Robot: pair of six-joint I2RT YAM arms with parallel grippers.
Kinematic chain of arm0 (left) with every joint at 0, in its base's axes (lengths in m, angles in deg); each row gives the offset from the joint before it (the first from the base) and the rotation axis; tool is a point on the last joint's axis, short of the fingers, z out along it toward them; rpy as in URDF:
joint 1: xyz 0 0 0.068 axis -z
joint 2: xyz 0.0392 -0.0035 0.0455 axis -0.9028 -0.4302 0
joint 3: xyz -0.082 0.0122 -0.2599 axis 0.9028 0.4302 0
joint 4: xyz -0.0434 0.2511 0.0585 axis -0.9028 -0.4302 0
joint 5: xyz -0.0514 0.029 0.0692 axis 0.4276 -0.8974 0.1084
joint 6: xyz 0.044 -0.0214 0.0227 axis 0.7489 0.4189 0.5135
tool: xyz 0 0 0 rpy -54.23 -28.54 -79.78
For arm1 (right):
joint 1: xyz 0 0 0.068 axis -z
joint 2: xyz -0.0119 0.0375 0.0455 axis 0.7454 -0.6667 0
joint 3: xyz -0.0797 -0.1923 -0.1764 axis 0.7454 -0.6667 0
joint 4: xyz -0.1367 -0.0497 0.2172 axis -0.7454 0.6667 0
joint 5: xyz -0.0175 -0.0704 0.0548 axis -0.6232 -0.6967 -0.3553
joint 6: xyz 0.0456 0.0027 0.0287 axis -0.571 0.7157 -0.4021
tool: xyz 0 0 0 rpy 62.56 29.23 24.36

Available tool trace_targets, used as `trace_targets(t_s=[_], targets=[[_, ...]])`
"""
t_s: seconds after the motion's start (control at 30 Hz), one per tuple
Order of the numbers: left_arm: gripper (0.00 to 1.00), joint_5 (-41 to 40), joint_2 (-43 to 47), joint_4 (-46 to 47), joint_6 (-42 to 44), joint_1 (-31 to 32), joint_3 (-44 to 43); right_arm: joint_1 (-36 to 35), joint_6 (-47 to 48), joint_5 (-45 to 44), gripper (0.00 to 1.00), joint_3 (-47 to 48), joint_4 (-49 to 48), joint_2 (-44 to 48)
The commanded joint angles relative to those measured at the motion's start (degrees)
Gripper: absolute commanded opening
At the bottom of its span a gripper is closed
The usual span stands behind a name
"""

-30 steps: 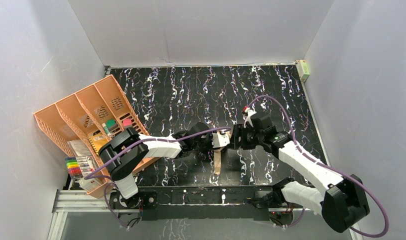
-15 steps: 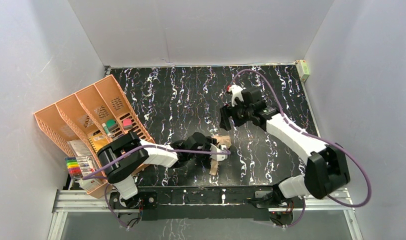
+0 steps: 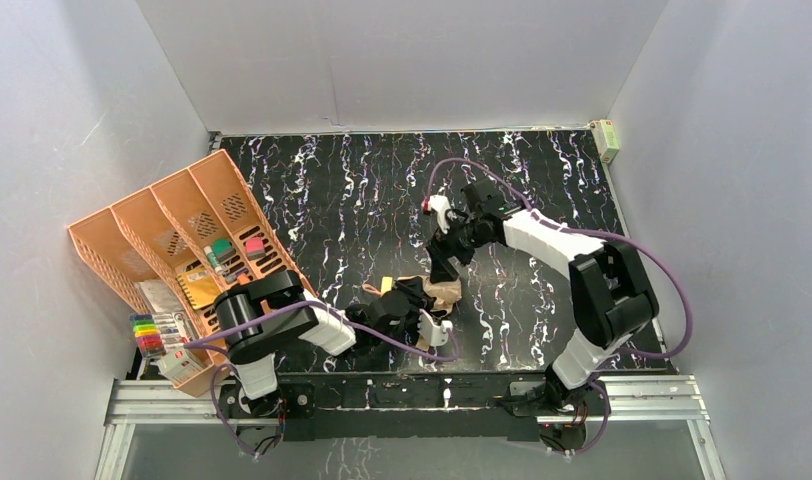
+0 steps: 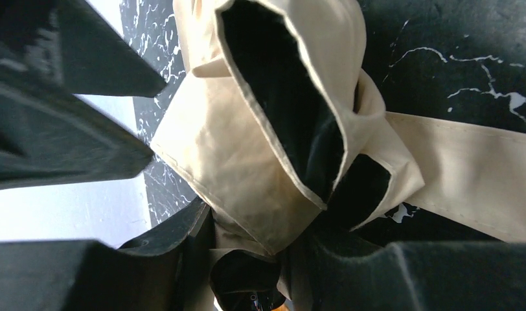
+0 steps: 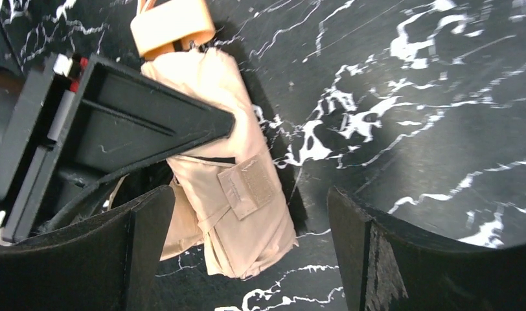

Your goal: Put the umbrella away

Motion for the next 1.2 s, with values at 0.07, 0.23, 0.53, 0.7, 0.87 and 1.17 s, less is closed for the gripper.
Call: trace_targets(t_s=[0.07,0.23,0.53,0.7,0.87,1.17], targets=[[0.00,-1.07,-3.90,-10.89,2.43,0.63,4.07,0.21,10.34,9.01,0.98,2.99,5.85,-4.02],[0.00,-1.21,-4.06,-10.64,2.82,0.92,4.25,0.21,10.96,8.76,0.98,3.49,6.05,-6.71],[0.00,-1.34,-4.01,-10.39,2.89,1.27,4.37,0.04,11.22,0.56,0.95,4.36,8.12,-12.38],[0.00,-2.00,-3.78,-10.38,2.07,1.27,4.06,-1.01,11.34,-5.01,0.69,4.50,9.59,-14.76],[0.00,-4.10,-2.07,-10.39,-2.34,1.19,2.89,-1.32,11.17,-8.60,0.45,5.19,11.18,-16.51],[0.51,-6.17,7.55,-13.15,-17.92,1.18,-0.08,-2.34,9.95,-14.61,0.11,2.08,4.20,-14.64]])
